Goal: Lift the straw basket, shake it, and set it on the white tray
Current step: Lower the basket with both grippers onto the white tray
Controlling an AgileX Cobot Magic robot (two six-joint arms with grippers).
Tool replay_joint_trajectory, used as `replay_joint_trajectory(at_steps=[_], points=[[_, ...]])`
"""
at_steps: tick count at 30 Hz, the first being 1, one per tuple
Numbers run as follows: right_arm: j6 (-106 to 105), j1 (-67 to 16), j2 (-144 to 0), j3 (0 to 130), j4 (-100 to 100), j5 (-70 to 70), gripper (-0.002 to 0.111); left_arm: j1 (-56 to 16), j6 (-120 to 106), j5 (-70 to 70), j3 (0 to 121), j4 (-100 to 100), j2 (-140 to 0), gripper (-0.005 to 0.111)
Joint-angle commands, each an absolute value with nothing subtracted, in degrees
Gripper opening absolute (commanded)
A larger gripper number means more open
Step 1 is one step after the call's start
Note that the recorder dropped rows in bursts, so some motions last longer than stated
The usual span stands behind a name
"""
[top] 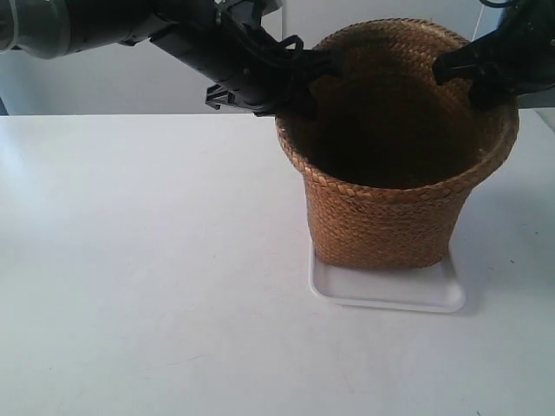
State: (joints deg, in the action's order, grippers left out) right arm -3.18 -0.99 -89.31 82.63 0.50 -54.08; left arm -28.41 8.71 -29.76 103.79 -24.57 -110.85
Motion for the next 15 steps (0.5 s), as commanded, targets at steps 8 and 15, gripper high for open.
replay_joint_trajectory(at_steps=[8,15], points=[[-2.90,-0.93,-89.53,82.62,1.04,-54.11,0.000,-29.35,8.23,-28.62,104.81,-28.17,-110.76,0.000],[-2.59,-0.93,-90.43,82.62,1.64,-54.40,0.000,-29.35,7.62,-28.87,104.81,-28.17,-110.76,0.000]])
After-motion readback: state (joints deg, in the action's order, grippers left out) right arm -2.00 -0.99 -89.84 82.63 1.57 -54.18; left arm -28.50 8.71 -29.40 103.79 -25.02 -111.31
